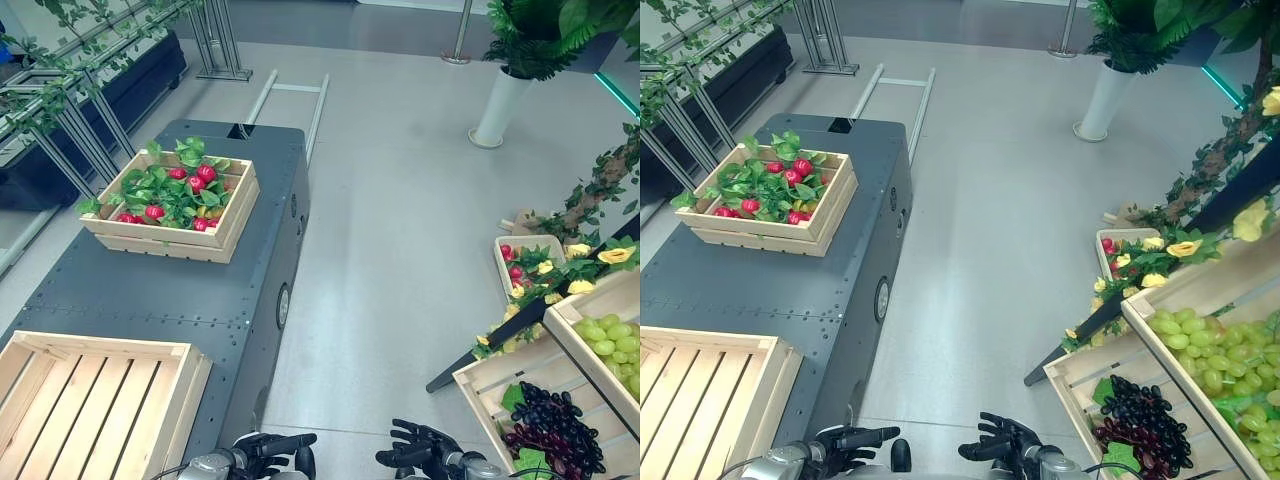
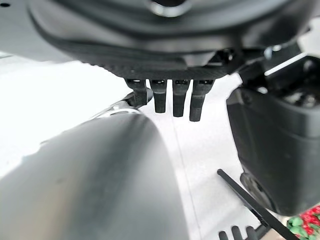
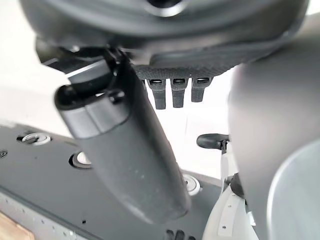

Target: Pick up the fruits from the basket on one side to the basket on the other side

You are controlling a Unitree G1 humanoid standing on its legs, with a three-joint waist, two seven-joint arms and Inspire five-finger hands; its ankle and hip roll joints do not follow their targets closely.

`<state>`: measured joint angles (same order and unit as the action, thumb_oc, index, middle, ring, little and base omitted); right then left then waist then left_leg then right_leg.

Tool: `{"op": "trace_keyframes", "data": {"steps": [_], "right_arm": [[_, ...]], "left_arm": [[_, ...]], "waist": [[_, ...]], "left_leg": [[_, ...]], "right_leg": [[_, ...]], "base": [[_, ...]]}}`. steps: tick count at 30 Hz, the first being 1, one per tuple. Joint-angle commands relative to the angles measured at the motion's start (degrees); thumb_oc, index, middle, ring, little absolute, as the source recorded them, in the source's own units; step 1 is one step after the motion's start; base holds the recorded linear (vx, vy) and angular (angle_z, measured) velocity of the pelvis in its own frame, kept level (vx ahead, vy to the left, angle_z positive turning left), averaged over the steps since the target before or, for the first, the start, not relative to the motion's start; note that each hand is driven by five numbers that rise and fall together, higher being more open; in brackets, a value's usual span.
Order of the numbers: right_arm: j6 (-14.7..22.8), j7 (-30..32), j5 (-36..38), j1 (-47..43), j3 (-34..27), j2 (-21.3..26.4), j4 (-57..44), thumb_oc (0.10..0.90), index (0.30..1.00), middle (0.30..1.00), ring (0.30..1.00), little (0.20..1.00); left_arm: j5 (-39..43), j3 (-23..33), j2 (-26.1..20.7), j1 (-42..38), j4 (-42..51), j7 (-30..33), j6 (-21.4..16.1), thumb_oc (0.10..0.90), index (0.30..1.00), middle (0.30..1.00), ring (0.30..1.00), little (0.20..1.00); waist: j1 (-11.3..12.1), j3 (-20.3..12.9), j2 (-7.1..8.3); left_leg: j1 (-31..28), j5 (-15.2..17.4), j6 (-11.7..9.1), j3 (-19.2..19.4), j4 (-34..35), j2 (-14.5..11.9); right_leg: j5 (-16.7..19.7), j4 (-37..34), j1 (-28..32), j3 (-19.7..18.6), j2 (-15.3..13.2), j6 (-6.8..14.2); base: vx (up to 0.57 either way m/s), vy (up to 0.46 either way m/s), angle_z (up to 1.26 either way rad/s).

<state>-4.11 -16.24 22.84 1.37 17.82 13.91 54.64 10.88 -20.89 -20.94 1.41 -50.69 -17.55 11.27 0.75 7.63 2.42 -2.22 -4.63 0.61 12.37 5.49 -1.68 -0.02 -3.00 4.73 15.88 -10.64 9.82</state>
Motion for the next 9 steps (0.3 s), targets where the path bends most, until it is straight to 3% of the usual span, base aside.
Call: {"op": "trace_keyframes", "data": {"steps": [1,9], "right_arm": [[0.47,1.60,0.76,-1.61,-0.74,0.67,-0.41,0.800,0.900,0.900,0.900,0.900],[0.34,1.36,-0.07,-1.88,-0.13,0.60,-0.40,0.800,0.900,0.900,0.900,0.900]], "left_arm": [[1.20,0.31,3.63,-5.24,-2.39,0.62,-1.91,0.800,0.900,0.900,0.900,0.900],[-0.25,0.32,4.38,-5.09,-3.51,1.23,-3.11,0.800,0.900,0.900,0.900,0.900]], "waist": [[0.23,-0.18,-1.43],[0.04,-0.85,-1.43]], "left_leg": [[-3.98,5.55,-1.87,-1.82,-1.07,-1.09],[-4.37,5.49,-2.55,-1.73,-0.54,-1.75]], "right_leg": [[3.22,3.06,-3.32,-1.75,0.32,-0.06],[2.52,2.09,-2.26,-1.97,0.87,-0.59]], "base": [[0.02,-0.030,0.03],[0.00,-0.004,0.01]]}}
